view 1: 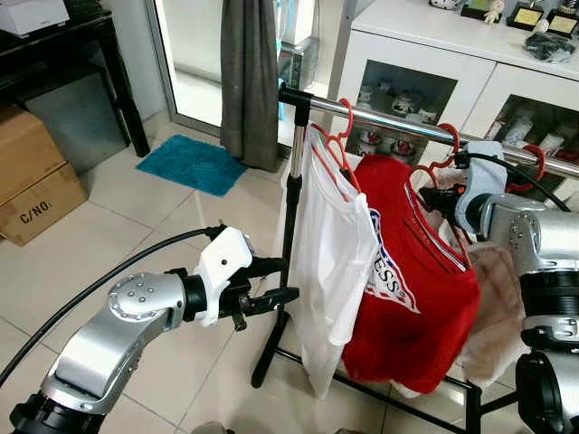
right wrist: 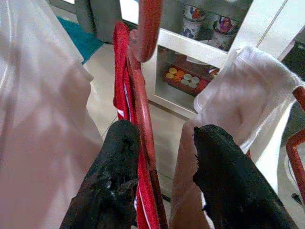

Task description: Hang hanger

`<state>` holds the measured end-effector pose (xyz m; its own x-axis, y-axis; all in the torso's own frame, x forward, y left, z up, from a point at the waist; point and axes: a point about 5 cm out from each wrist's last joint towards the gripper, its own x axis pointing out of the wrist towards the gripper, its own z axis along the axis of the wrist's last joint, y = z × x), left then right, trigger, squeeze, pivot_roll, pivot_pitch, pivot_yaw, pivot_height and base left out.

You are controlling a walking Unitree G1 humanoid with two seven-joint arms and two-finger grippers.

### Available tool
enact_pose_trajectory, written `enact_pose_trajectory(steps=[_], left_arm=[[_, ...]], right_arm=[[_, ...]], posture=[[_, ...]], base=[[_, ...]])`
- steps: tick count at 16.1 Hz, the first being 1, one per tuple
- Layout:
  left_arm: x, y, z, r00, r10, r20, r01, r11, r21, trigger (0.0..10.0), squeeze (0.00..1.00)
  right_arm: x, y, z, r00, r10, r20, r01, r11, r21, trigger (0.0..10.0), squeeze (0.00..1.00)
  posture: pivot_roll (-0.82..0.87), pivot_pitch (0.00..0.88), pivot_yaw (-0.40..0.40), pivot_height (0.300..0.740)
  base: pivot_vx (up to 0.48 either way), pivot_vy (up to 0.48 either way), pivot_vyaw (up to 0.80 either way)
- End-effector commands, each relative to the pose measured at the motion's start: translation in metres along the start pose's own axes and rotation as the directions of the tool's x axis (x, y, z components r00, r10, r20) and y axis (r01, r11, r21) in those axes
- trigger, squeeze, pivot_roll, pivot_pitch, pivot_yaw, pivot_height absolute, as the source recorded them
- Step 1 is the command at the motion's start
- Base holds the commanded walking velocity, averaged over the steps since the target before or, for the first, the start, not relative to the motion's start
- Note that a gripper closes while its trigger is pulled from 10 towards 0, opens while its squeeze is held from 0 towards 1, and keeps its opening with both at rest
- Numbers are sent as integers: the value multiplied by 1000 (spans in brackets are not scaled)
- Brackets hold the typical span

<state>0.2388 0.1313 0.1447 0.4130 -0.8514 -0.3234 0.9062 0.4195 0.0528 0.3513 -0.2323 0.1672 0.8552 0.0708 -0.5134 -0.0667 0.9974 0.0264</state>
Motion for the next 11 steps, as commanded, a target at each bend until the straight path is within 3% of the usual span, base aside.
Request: enact_pose_trajectory(steps=[1, 4, 5, 6, 7, 11], left_arm=[[0, -2, 2, 1000, -10, 0, 10, 1000, 19, 10000, 0], [0, -2, 2, 1000, -10, -1, 10, 1000, 19, 10000, 0], [0, -2, 2, 1000, -11, -1, 11, 1000, 19, 10000, 0], [0, -2, 2, 1000, -10, -1, 10, 1000, 19, 10000, 0], [0, -2, 2, 1000, -9, 1, 9, 1000, 19, 10000, 0], [0, -2, 4, 1000, -6, 10, 6, 1000, 19, 10000, 0]], right_arm=[[-3, -6, 7, 1000, -22, 6, 22, 1000, 2, 10000, 0], [1, -4, 11, 1000, -9, 6, 9, 1000, 6, 10000, 0], [5, -2, 11, 1000, -5, 5, 5, 1000, 9, 5529, 0], [8, -1, 10, 1000, 0, 4, 0, 1000, 21, 2157, 0], [11, -1, 8, 1000, -3, 1, 3, 999, 32, 0, 0], [14, -3, 5, 1000, -4, -13, 5, 999, 37, 0, 0]], posture=[[-10, 0, -69, 740], [-9, 0, -70, 740], [-9, 0, -70, 740], [-5, 0, -74, 740], [-2, 0, -76, 740], [0, 0, -76, 740]], base=[[0, 0, 0], [0, 0, 0], [0, 0, 0], [0, 0, 0], [0, 0, 0], [0, 0, 0]])
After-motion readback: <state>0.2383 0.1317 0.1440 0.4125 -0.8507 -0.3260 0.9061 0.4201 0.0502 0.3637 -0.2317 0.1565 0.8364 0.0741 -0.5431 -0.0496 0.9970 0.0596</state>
